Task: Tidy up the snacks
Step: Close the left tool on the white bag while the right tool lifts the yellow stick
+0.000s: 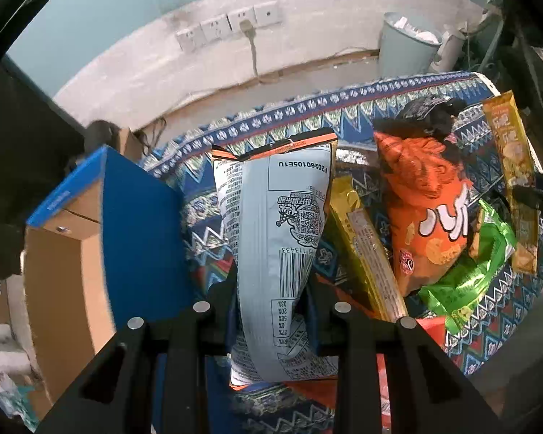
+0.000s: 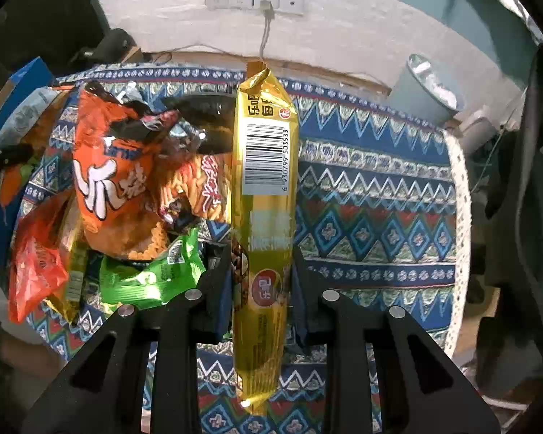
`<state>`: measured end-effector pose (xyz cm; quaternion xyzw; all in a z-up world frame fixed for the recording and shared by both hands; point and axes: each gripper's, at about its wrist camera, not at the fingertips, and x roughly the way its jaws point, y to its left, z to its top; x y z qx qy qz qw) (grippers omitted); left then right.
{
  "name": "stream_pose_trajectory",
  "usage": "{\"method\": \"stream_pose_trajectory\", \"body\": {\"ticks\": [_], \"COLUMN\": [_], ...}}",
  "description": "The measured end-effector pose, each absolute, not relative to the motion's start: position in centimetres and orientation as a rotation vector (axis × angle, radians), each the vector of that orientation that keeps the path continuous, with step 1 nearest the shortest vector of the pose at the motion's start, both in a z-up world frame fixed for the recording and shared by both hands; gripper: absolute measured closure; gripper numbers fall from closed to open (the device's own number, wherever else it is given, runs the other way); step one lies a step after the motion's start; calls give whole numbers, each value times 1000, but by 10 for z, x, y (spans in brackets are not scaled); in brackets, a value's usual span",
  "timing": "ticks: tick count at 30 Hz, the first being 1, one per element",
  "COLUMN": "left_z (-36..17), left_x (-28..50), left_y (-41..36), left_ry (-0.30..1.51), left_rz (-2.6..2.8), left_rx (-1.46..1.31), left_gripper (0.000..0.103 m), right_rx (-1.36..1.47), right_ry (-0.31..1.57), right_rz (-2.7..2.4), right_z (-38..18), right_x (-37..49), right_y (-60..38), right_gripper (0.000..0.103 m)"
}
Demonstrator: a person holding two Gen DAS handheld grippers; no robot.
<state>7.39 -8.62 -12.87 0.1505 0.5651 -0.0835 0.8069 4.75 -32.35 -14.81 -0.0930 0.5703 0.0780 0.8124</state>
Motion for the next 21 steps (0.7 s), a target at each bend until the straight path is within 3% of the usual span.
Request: {"method": "stream_pose_trajectory", "body": {"ticks": [21], "left_z": [-62], "left_x": [49], "left_y": [-57], "left_ry": [1045], "left_rz": [-168], "left_rx": [280], "left_gripper": [73], "right_rx": [-213], "right_ry": [1006], "right_rz": [195], "right_z": [-57], "right_x": [42], "right_y": [-301], "right_gripper": [77]}}
